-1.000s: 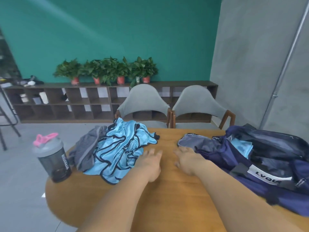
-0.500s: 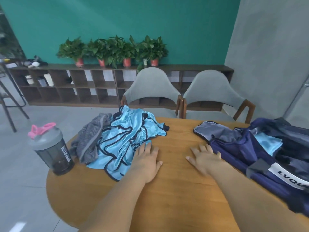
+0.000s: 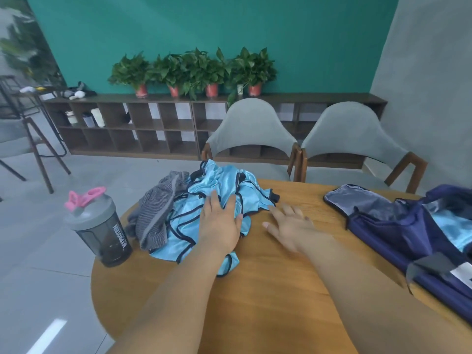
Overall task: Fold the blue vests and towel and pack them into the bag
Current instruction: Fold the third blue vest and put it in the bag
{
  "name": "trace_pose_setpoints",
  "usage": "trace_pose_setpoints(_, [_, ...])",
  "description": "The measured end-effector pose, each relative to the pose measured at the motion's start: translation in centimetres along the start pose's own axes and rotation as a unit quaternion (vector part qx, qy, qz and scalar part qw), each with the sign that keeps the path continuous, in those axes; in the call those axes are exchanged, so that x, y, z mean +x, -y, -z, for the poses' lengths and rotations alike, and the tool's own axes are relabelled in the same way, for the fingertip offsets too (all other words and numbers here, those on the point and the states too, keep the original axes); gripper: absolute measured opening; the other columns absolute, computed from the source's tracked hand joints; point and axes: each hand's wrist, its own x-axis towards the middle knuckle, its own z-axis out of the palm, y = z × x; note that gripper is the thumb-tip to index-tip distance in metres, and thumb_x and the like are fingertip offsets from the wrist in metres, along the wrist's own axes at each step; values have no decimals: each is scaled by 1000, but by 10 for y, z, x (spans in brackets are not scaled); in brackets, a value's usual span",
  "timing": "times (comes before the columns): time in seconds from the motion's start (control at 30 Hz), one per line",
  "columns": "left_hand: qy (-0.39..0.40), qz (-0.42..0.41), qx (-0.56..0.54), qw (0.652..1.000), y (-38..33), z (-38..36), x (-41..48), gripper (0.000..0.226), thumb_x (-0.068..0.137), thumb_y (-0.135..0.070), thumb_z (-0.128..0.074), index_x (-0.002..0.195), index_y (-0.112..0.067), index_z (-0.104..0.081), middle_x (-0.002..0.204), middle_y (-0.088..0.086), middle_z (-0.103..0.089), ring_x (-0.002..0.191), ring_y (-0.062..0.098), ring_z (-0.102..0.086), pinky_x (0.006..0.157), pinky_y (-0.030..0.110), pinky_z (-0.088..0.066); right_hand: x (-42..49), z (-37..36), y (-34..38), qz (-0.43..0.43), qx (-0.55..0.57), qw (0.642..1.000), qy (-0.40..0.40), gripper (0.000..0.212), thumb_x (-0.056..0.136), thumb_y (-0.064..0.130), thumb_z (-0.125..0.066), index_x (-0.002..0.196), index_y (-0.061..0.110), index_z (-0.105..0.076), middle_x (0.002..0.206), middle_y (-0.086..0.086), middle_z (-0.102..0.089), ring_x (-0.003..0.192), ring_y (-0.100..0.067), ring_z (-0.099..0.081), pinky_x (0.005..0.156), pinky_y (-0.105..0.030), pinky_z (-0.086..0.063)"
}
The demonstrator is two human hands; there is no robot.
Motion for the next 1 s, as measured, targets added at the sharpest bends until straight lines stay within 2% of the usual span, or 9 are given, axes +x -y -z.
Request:
trace_pose_setpoints(0.1, [27, 35, -71, 997, 9, 2, 0, 71, 108, -51, -41, 165, -19, -14, 146, 13, -51, 134, 33, -49, 106, 48, -48, 2, -4, 21, 34, 56, 998, -12, 72, 105, 66, -30, 166, 37, -4, 175, 4, 2, 160, -26, 1, 127, -53, -18])
trace_pose_setpoints(0.23, [-43, 21, -102, 994, 15, 5, -10, 50, 106, -48, -48, 142, -14, -44, 97, 3, -66, 100, 28, -63, 86, 47, -52, 2, -8, 41, 85, 114, 987, -77, 74, 106, 58, -39, 166, 36, 0, 174, 7, -4, 160, -23, -11, 126, -44, -24])
trace_pose_setpoints(0.43, [-34, 11, -27, 999, 19, -3, -31, 25, 106, -28, -51, 123, -26, -69, 108, -3, -72, 108, 24, -63, 93, 38, -42, -6, -14, 57, 122, 107, 981, -106, 74, 105, 43, -54, 164, 46, -9, 169, 4, -19, 153, -24, -28, 120, -41, -37])
trace_pose_setpoints(0.57, [-130, 4, -83, 988, 19, -14, -45, 15, 97, -10, -60, 101, -21, -70, 108, 3, -55, 100, 26, -50, 85, 36, -44, -14, -21, 58, 113, 94, 981, -130, 64, 104, 39, -57, 160, 44, -29, 163, 6, -26, 149, -22, -32, 115, -39, -43])
trace_pose_setpoints(0.7, [-87, 93, -266, 956, 4, -11, -61, 17, 102, -10, -50, 115, -17, -55, 116, 6, -58, 94, 25, -59, 74, 33, -43, -19, -19, 63, 86, 203, 961, -165, 45, 104, 33, -56, 148, 37, -50, 130, 12, -59, 106, -13, -64, 89, -33, -56])
trace_pose_setpoints(0.8, [-59, 198, -352, 913, -4, 2, -63, 64, 104, -22, -60, 159, -13, -27, 152, 11, -41, 117, 28, -61, 82, 31, -45, -25, -15, 70, 77, 272, 950, -135, 42, 104, 28, -56, 146, 35, -52, 114, 20, -64, 81, -10, -69, 74, -29, -57])
trace_pose_setpoints(0.87, [-40, 239, -333, 912, 1, 7, -60, 88, 102, -28, -66, 166, -11, -8, 162, 13, -30, 126, 32, -59, 83, 33, -49, -30, -16, 74, 84, 278, 949, -122, 43, 104, 27, -55, 147, 32, -52, 112, 20, -64, 70, -9, -67, 68, -26, -56])
trace_pose_setpoints(0.93, [3, 248, -301, 921, 14, 6, -55, 83, 98, -33, -70, 161, -9, -21, 150, 14, -49, 117, 30, -64, 82, 36, -55, -37, -17, 78, 91, 277, 950, -113, 44, 104, 28, -56, 148, 32, -50, 113, 20, -64, 64, -6, -63, 64, -24, -52])
trace_pose_setpoints(1.0, [27, 214, -257, 942, 27, 4, -55, 30, 97, -32, -68, 118, -13, -58, 106, 7, -68, 86, 22, -64, 72, 37, -55, -42, -19, 80, 90, 266, 956, -91, 46, 104, 32, -57, 150, 32, -48, 120, 19, -64, 80, -7, -66, 74, -28, -54])
